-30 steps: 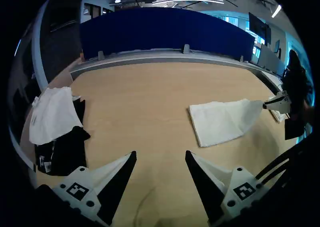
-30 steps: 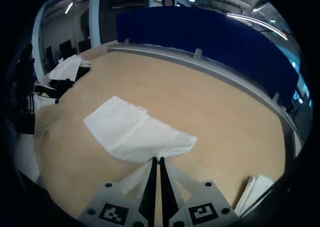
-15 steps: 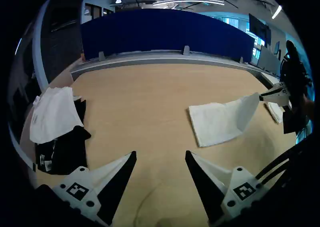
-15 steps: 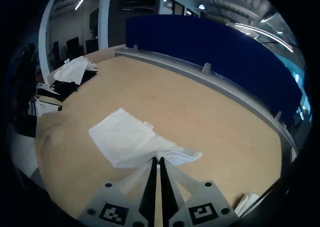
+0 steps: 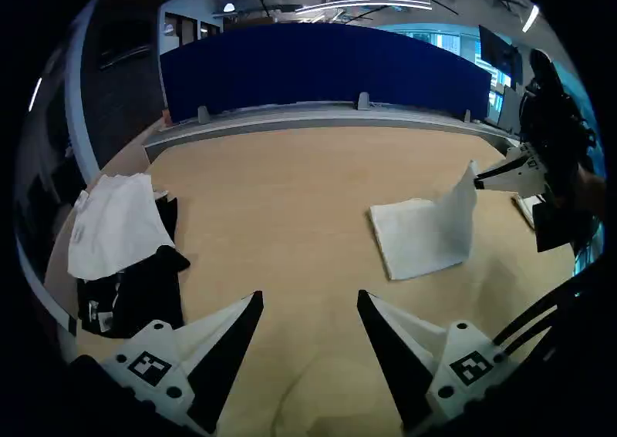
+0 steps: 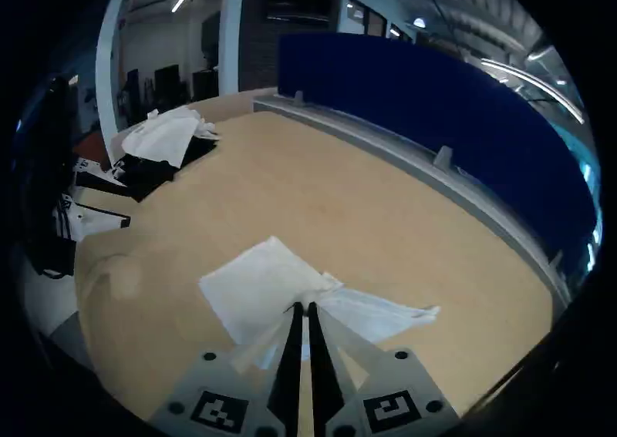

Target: Fold towel

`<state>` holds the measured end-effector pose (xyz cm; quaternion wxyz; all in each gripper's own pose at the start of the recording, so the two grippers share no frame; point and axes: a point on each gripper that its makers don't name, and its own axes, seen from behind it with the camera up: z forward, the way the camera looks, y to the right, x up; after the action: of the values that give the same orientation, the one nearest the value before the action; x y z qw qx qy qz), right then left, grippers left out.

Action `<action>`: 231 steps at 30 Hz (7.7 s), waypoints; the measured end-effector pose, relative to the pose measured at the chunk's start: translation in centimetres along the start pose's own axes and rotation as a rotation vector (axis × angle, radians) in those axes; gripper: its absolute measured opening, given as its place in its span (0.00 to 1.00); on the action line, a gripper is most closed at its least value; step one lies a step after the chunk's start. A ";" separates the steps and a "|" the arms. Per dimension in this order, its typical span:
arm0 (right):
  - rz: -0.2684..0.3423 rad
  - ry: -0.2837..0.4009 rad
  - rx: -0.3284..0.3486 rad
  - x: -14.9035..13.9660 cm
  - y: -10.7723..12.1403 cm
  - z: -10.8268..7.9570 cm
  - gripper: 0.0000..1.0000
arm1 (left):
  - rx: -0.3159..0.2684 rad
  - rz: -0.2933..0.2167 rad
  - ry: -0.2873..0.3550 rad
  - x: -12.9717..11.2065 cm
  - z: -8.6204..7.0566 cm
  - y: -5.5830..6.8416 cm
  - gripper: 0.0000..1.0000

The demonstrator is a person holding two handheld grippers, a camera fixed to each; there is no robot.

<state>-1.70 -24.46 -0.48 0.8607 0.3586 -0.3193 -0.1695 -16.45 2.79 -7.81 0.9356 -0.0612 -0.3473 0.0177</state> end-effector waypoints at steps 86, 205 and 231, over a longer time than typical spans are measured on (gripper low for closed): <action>0.104 -0.181 0.043 -10.8 -5.2 4.3 0.29 | 0.016 -0.067 0.009 -0.6 0.3 -0.8 0.90; 0.198 0.014 -0.368 -9.4 31.4 -23.2 0.05 | -0.016 0.030 0.020 4.1 0.7 5.9 0.90; 0.351 -0.124 -0.451 -22.8 29.2 -28.2 0.05 | -0.034 0.054 0.011 4.1 0.6 6.7 0.90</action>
<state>2.24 21.75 -4.21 0.9136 0.0861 -0.3829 -0.1063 -13.74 9.86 -5.55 0.9355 -0.0867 -0.3407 0.0366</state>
